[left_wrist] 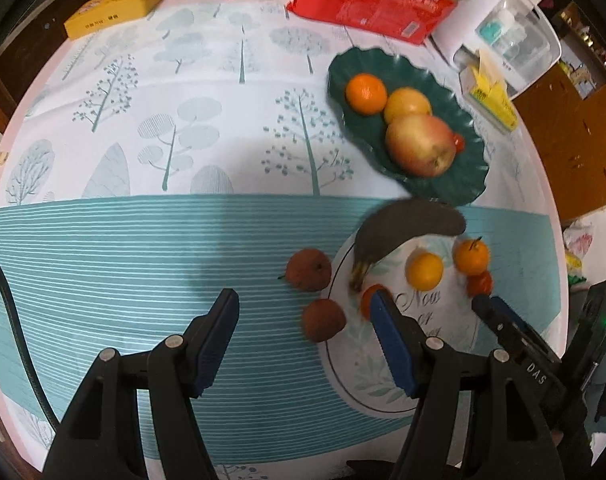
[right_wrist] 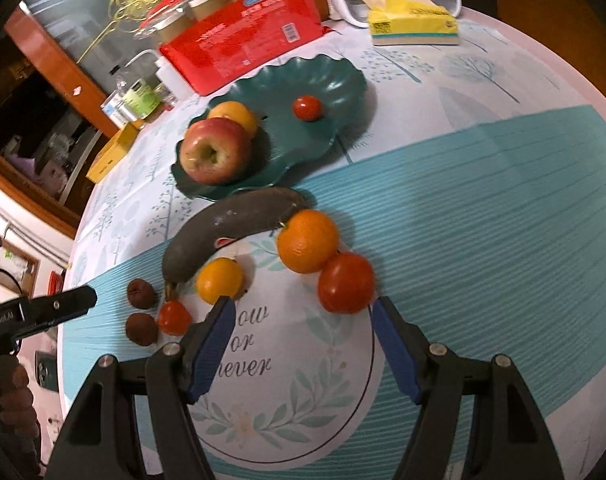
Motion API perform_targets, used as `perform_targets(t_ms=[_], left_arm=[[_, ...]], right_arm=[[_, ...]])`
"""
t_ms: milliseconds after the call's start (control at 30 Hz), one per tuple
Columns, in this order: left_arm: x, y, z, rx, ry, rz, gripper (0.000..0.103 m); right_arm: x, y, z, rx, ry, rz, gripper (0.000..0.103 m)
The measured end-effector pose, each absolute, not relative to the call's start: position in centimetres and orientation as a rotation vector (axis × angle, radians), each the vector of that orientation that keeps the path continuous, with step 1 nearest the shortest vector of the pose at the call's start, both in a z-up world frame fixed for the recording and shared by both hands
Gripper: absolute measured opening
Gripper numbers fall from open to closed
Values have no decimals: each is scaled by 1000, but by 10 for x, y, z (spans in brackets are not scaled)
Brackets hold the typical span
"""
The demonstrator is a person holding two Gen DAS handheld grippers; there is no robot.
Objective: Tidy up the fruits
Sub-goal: 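Move the left tool to a brown dried fruit while the right tool approaches the red tomato, then close the left tool on the brown dried fruit while the right tool grasps the red tomato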
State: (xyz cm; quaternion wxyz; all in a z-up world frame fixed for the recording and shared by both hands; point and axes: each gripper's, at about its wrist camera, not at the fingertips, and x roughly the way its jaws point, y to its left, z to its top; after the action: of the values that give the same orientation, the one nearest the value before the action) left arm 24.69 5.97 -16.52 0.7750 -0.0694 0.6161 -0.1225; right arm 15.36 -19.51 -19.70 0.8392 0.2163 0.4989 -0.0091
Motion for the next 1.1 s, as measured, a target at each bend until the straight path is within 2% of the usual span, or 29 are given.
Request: perform_targets(t_ms=[200, 400, 600, 733, 800, 933, 1033, 1100], left_arm=[[250, 54, -187, -99, 1404, -310, 67], [252, 44, -201, -51, 1439, -366, 67], [256, 35, -206, -22, 1446, -426, 58], [260, 30, -212, -6, 1457, -442, 46], [260, 29, -214, -6, 1466, -448, 41], [262, 25, -217, -2, 1467, -460, 38], [262, 24, -220, -10, 1473, -483, 30], [260, 24, -219, -4, 1471, -486, 30]], right_arm=[[151, -193, -208, 478, 1052, -93, 71], [154, -189, -208, 444, 1046, -151, 63], [157, -187, -208, 396, 1038, -204, 49], [158, -184, -209, 358, 1041, -223, 43], [158, -183, -209, 348, 1039, -224, 41], [159, -182, -209, 325, 1040, -235, 39], [160, -180, -209, 305, 1042, -243, 38], [162, -179, -209, 283, 1044, -252, 34]])
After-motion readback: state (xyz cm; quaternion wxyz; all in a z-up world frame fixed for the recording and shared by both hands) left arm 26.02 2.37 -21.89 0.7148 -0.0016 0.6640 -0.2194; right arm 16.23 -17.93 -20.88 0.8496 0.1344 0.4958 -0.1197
